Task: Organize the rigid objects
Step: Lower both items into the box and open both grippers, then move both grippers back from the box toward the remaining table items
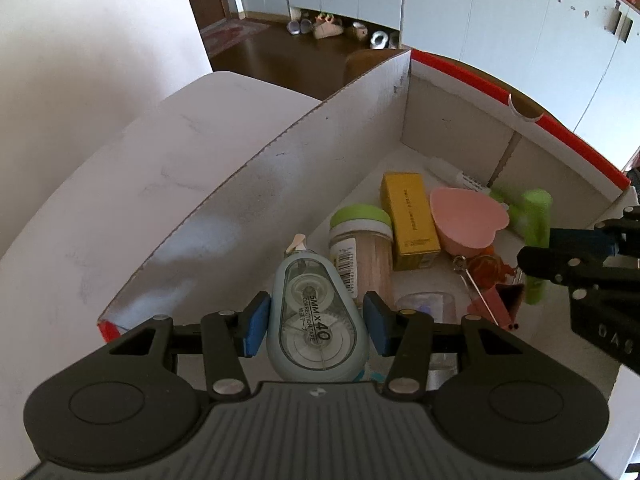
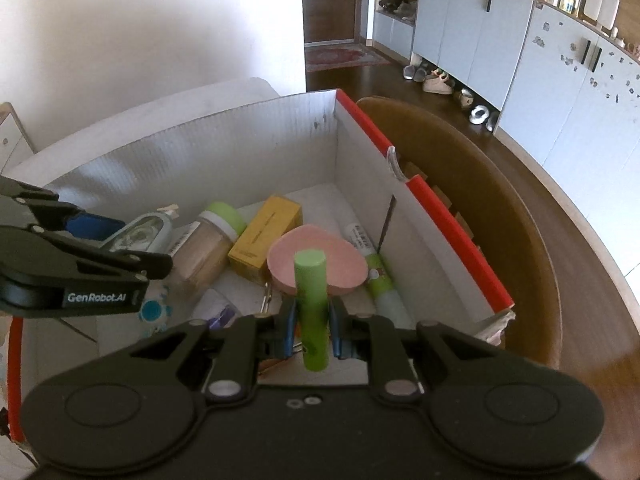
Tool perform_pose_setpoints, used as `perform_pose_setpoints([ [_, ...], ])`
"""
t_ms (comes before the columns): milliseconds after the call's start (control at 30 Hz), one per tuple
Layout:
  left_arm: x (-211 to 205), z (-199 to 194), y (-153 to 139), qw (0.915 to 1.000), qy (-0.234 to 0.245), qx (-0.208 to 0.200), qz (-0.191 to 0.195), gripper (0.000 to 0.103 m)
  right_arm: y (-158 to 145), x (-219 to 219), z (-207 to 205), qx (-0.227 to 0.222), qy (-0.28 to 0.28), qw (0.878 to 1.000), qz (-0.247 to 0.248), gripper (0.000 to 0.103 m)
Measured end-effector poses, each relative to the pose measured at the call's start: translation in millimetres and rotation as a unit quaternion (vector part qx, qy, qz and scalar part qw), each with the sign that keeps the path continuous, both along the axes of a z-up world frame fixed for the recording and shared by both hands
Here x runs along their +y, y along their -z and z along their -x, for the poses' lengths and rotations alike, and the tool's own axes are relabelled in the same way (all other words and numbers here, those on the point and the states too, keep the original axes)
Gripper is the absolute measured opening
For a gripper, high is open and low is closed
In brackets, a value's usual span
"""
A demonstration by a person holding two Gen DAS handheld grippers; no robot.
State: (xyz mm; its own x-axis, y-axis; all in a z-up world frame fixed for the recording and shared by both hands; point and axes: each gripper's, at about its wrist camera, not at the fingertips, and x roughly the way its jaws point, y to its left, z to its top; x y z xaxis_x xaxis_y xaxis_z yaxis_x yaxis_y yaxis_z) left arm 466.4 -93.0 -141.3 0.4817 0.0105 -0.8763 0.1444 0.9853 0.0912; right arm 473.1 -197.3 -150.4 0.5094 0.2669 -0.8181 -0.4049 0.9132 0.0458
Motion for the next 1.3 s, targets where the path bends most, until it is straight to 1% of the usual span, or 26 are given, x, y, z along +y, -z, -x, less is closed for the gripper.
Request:
perform_pose_setpoints([
  [67, 0.5, -0.8, -0.4, 1.0000, 0.003, 0.002, 0.002, 0.050, -0.9, -0.8, -2.4, 0.003, -0.001, 1.000, -0.004, 0.016],
  [200, 4.3, -1.8, 0.5, 0.9997, -0.008, 0.007, 0.020, 0.050, -2.4, -1.5, -1.6, 0.004, -0.005, 1.000, -0.006, 0.019],
  [433, 8.1, 3.9, 1.2, 0.9989, -0.031, 0.005, 0.036, 0.050, -5.3, -2.8, 0.5, 0.002, -0.007, 1.000, -0.015, 0.024],
  [600, 10.5, 8.4, 0.7, 0.9982, -0.038, 0.004, 0.046, 0.052, -8.9, -4.5, 3.7, 0.001, -0.007, 1.000, -0.023, 0.025],
  [667, 12.2, 10.8, -1.2, 0.9976, -0.042, 0.001, 0.055, 0.052, -10.8, -4.8, 5.8, 0.000, -0.005, 1.000, -0.026, 0.028],
  [700, 12.7, 12.2, -2.5, 0.9973, -0.042, -0.002, 0.059, 0.052, -12.0, -4.8, 7.2, 0.000, -0.006, 1.000, -0.029, 0.034],
  [733, 12.8, 14.0, -4.3, 0.9972, -0.042, -0.004, 0.062, 0.052, -13.0, -4.7, 8.2, -0.001, -0.005, 1.000, -0.029, 0.041],
  [800, 13.1, 18.1, -8.4, 0.9970, -0.042, -0.010, 0.063, 0.052, -15.8, -5.3, 12.6, -0.007, 0.000, 0.999, -0.032, 0.049],
  [1000, 15.1, 34.6, -23.7, 0.9962, -0.041, -0.034, 0.068, 0.052, -26.1, -4.7, 26.6, -0.014, -0.001, 0.999, -0.037, 0.058],
  [1133, 21.1, 46.1, -35.0, 0.9955, -0.043, -0.039, 0.076, 0.052, -39.0, -3.5, 40.7, -0.025, -0.004, 0.999, -0.042, 0.066],
  [1300, 28.5, 65.7, -49.7, 0.9942, -0.038, -0.052, 0.086, 0.052, -55.7, -1.1, 61.0, -0.036, -0.012, 0.998, -0.049, 0.071],
])
